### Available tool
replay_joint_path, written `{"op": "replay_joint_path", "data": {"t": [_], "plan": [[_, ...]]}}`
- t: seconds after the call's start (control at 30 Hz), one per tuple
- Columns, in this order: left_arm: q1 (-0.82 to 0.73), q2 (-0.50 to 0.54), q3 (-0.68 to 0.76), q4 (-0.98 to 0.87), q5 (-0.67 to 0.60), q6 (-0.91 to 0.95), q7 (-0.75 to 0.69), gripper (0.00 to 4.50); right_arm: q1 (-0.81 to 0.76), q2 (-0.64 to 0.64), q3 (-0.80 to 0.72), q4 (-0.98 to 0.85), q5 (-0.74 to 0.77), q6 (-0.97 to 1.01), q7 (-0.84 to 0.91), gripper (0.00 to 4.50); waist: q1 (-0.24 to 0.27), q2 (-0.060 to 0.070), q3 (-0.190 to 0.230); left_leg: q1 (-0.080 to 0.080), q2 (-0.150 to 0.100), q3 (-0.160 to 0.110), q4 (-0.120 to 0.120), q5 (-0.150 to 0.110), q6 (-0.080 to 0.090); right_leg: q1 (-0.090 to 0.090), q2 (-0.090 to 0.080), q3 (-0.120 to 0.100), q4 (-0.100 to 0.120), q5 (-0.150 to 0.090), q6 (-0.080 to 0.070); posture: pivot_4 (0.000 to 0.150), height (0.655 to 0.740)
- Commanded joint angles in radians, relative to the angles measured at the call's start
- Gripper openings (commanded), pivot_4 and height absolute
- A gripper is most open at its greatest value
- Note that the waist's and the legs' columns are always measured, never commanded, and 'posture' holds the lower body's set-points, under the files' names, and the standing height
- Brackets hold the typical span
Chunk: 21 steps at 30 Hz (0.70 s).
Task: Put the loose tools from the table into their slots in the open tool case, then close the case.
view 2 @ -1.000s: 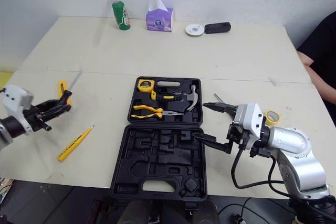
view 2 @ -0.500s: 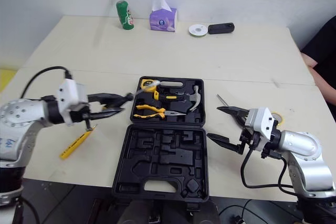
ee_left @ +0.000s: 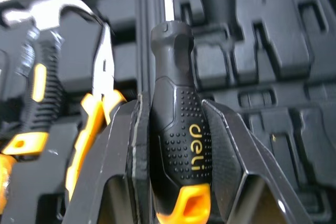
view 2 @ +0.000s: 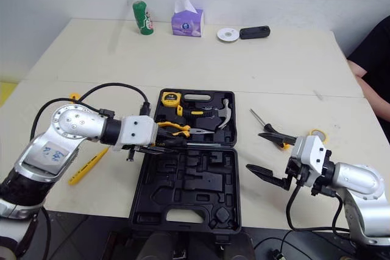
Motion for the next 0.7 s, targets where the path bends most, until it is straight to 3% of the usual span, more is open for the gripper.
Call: {"op": "replay_joint_path", "data": {"t": [0.03,0.7], "plan": [[-0.107,-0.044,-0.065,-0.032,0.034,0.123,-0.017,1.08,0.007,-0.015,-0.024,-0.064,0.016,0.013,-0.016,4.5,0.006,0.0,0.0,0.0,0.0,0.0,0.001,0.0,0.0,0.0,0.0,0.0,0.0,0.0,0.0,0.15,0.74],[-0.131,-0.05,-0.13,-0.026,0.075,0.254,-0.072,1.08,0.01,-0.019,-0.018,-0.099,0.019,0.054,-0.021,4.5,0.014,0.0,0.0,-0.001,0.005,-0.001,0.004,-0.001,0.0,0.001,0.006,0.002,-0.001,0.0,-0.001,0.15,0.74]]}}
